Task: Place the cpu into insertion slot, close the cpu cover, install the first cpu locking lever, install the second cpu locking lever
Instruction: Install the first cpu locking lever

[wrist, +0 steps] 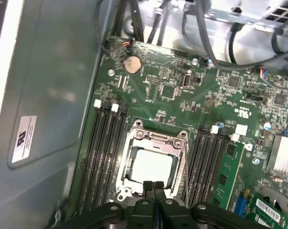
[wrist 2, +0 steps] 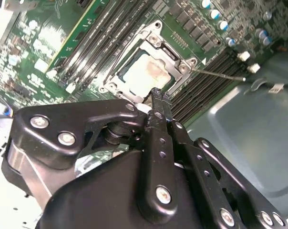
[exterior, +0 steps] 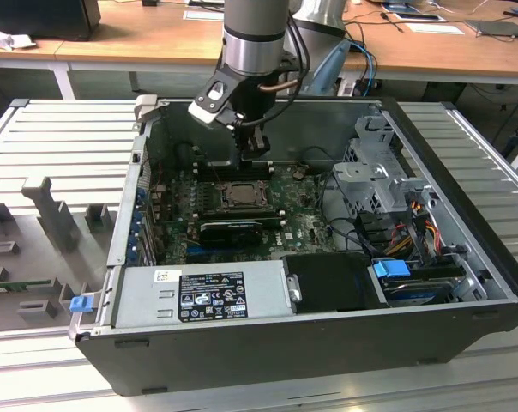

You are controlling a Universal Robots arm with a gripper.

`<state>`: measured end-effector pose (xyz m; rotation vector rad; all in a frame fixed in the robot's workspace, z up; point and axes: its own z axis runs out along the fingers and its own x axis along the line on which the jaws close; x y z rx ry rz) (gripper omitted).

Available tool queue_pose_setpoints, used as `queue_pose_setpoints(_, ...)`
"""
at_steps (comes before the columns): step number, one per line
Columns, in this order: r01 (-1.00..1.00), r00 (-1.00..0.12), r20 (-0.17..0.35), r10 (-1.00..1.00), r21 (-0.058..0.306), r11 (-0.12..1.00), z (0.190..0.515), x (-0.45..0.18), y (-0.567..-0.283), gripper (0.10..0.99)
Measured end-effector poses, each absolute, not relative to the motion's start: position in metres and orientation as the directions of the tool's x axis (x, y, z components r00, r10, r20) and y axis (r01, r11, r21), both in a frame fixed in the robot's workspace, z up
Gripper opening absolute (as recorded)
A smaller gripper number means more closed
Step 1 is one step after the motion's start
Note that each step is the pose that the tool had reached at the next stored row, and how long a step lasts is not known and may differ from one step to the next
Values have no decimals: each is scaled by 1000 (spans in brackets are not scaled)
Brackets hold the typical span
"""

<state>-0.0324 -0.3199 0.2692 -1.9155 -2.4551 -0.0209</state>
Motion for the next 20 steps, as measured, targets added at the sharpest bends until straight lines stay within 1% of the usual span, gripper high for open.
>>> queue_pose_setpoints(2, 963, -269, 30, 963, -6, 269, 269, -32, -320, 106)
queue_pose_setpoints(16, 824, -566, 30, 824, -6, 566, 269, -32, -320, 106)
queue_pose_setpoints(20, 779, -627, 30, 778, -6, 627, 269, -32, -320, 106)
